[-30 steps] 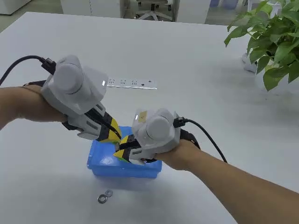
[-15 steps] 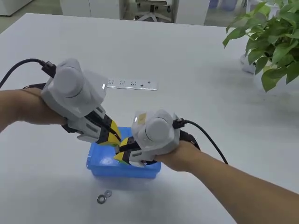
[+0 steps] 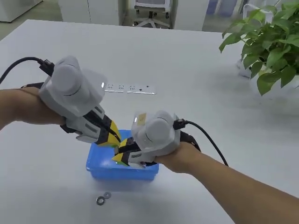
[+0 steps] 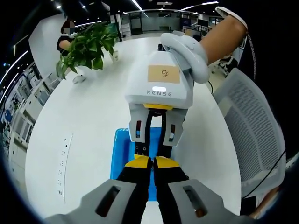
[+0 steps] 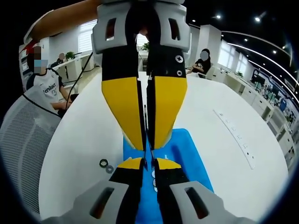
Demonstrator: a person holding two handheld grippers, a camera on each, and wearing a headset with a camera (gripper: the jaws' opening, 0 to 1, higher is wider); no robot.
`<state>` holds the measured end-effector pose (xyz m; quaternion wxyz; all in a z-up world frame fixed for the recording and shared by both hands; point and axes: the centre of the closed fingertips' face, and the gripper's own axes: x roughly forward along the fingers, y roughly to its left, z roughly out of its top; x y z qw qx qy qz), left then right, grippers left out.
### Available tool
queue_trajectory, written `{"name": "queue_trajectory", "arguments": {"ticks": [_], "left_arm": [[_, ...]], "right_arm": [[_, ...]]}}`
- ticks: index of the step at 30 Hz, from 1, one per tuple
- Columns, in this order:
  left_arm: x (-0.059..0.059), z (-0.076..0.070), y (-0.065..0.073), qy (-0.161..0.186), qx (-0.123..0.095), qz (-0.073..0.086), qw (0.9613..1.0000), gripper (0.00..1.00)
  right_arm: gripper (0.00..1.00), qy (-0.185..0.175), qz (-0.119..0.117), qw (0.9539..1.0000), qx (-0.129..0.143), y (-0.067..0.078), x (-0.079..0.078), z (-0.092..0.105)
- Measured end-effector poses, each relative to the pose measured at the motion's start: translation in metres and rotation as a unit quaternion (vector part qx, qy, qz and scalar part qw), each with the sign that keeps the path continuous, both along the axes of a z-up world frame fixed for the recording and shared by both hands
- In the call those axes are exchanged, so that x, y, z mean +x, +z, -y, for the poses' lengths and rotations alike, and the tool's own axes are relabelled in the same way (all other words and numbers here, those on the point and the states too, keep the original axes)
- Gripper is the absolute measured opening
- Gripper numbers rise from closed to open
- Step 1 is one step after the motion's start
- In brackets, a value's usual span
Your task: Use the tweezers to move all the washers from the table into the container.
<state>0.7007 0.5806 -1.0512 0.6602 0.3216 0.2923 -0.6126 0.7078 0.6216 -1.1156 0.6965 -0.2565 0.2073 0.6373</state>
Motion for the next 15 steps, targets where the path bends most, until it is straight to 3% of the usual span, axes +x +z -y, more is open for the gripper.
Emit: {"name": "queue_trajectory", "arguments": {"ticks": [15], "left_arm": [[-0.024,-0.004,0.018,0.007,0.004,0.011,0.9999,0.06]], "right_arm": [[0.11,0.002,0.011,0.9999,0.011,0.02,-0.021,-0.005]]}}
